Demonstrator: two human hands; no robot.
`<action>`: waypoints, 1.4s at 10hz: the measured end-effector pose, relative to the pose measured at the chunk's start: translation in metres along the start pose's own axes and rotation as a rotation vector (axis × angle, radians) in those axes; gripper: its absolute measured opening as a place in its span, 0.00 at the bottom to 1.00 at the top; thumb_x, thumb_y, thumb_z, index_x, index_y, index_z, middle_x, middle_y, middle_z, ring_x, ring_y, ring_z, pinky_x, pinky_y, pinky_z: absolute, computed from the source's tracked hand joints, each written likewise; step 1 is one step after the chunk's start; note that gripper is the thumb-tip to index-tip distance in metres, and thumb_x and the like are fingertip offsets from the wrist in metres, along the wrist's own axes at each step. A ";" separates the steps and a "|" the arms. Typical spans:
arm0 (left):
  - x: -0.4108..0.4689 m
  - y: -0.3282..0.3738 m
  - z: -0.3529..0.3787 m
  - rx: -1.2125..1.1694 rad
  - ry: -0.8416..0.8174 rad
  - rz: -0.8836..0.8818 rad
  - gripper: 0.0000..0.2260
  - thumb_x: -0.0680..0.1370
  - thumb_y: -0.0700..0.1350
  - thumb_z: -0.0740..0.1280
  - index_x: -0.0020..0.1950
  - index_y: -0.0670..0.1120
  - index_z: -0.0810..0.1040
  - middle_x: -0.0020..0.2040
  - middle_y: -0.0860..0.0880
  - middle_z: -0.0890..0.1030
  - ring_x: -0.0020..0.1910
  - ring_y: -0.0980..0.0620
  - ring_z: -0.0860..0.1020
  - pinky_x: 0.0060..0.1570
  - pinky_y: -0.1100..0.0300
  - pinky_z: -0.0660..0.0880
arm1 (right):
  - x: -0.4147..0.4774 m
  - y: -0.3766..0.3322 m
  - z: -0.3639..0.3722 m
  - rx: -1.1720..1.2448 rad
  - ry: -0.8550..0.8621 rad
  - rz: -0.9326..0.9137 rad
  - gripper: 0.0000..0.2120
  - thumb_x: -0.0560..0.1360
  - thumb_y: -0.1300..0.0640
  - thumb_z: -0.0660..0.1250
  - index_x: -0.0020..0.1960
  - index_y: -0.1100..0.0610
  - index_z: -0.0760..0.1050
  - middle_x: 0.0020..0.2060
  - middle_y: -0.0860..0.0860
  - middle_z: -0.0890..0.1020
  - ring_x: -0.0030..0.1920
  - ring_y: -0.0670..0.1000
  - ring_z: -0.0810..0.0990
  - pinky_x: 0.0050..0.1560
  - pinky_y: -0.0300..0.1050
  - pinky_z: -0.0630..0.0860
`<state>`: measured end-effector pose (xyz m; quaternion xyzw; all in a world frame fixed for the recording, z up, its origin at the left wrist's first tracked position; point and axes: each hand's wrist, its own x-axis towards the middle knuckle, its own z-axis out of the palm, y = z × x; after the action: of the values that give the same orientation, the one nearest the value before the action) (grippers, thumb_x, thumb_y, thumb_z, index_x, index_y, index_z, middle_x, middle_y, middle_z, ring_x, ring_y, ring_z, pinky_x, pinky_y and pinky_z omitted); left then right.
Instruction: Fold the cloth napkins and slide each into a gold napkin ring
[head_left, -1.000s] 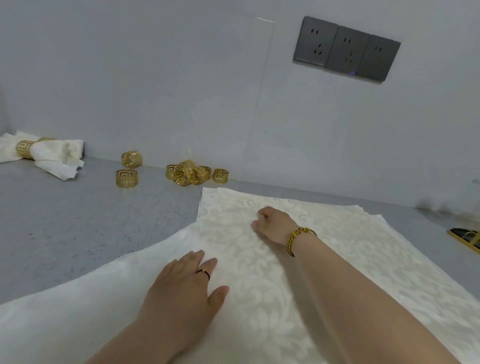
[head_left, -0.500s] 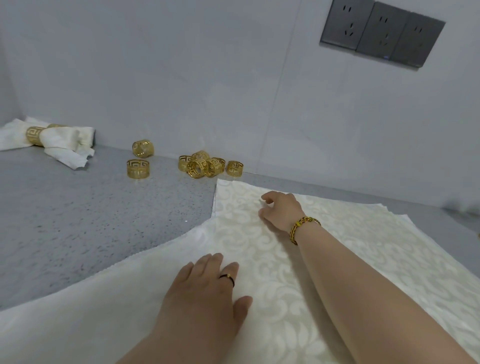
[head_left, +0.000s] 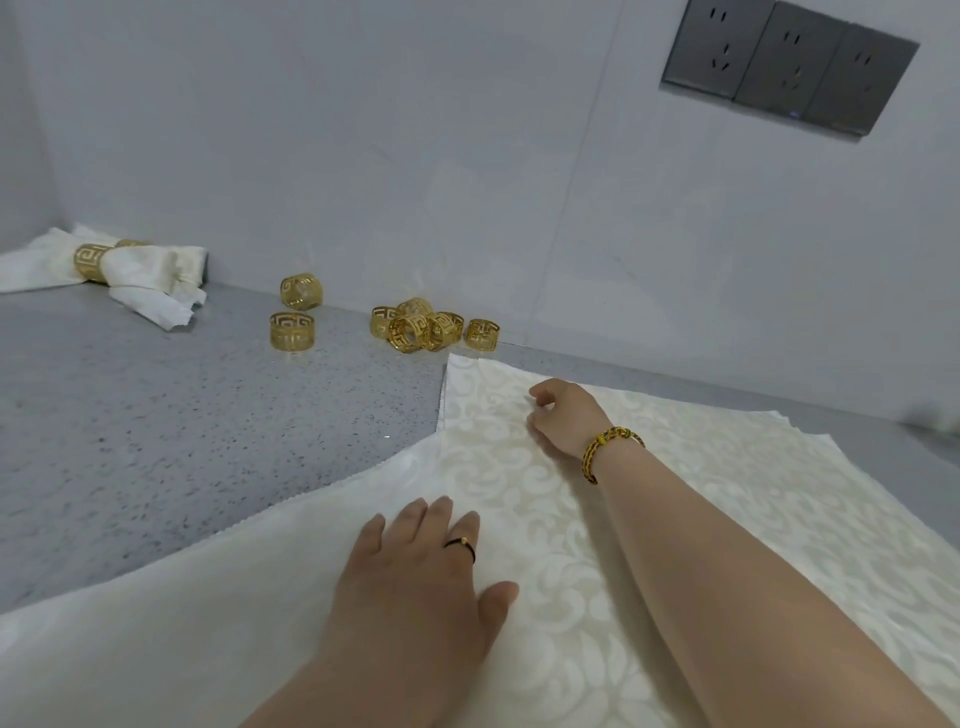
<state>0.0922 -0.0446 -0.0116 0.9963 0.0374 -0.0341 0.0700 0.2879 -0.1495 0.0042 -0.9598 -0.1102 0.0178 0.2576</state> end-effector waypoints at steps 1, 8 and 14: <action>0.000 -0.001 0.001 -0.004 0.005 -0.001 0.28 0.79 0.60 0.45 0.76 0.52 0.42 0.76 0.54 0.41 0.75 0.54 0.40 0.72 0.55 0.39 | 0.004 -0.002 -0.003 0.014 0.007 0.033 0.19 0.76 0.61 0.60 0.67 0.56 0.67 0.62 0.53 0.74 0.63 0.54 0.70 0.64 0.46 0.68; 0.003 -0.003 0.003 -0.022 0.017 0.013 0.28 0.79 0.61 0.46 0.76 0.53 0.42 0.76 0.55 0.42 0.75 0.55 0.40 0.72 0.54 0.39 | 0.002 -0.006 -0.023 0.191 -0.165 0.125 0.21 0.73 0.60 0.64 0.66 0.54 0.67 0.57 0.52 0.74 0.54 0.54 0.76 0.53 0.43 0.75; 0.001 0.000 -0.007 -0.191 0.075 0.013 0.25 0.78 0.62 0.50 0.73 0.54 0.57 0.75 0.55 0.56 0.74 0.57 0.52 0.73 0.58 0.46 | -0.036 0.012 -0.010 -0.087 -0.025 -0.233 0.09 0.74 0.59 0.61 0.47 0.60 0.79 0.52 0.54 0.80 0.58 0.54 0.72 0.61 0.44 0.65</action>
<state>0.0937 -0.0437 -0.0045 0.9858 0.0365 0.0076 0.1637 0.2563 -0.1724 0.0058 -0.9505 -0.2248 -0.0052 0.2145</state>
